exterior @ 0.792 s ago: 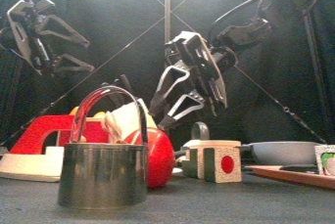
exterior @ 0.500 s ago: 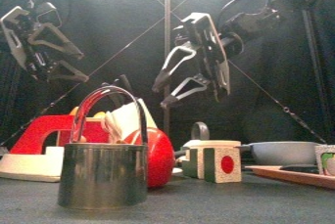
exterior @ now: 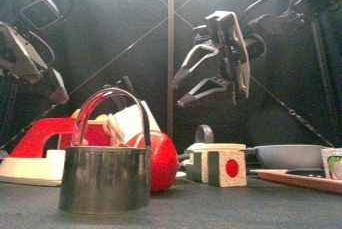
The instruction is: Grab iron
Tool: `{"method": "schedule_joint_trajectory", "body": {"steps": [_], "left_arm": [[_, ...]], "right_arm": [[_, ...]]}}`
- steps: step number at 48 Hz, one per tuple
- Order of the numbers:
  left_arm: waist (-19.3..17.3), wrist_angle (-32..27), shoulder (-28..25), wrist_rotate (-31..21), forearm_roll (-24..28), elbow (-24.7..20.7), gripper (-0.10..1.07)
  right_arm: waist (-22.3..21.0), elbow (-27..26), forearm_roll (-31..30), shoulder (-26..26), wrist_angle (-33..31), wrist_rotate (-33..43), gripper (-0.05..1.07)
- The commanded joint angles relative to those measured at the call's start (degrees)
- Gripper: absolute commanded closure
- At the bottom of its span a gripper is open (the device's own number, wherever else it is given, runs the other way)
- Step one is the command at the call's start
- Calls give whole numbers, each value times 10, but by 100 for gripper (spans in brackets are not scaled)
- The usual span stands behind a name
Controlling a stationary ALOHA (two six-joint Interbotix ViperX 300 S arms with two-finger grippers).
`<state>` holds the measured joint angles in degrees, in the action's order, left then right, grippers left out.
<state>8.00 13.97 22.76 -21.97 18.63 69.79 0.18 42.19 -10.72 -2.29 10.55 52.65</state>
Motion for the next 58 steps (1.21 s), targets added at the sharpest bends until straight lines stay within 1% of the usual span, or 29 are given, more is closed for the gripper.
{"method": "schedule_joint_trajectory", "body": {"steps": [1,5,13,23,29,34,36,42,49,58], "left_arm": [[0,2,-40,0,1,-26,1],[1,2,-69,0,1,-38,1],[1,0,-105,-2,-4,-44,1],[1,0,-107,-2,-7,-45,4],[1,-1,-105,-1,-6,-45,14],[0,-6,-104,-2,-8,-43,25],[1,-11,-103,-2,-10,-44,32],[1,-24,-97,-2,-11,-45,43],[0,-32,-78,-1,-13,-44,50],[1,-33,-53,0,-16,-40,50]], "right_arm": [[1,-6,0,-20,5,-2,25],[1,-4,1,-18,5,-1,25],[1,-3,1,-18,5,-1,25],[1,-3,2,-15,5,-1,25],[1,-2,2,-11,5,-1,25],[1,-1,1,-11,5,-1,25],[1,1,1,-11,4,-1,25],[1,2,2,-11,5,-1,25],[1,1,1,-12,4,-1,25],[2,1,0,-11,4,-1,25]]}}
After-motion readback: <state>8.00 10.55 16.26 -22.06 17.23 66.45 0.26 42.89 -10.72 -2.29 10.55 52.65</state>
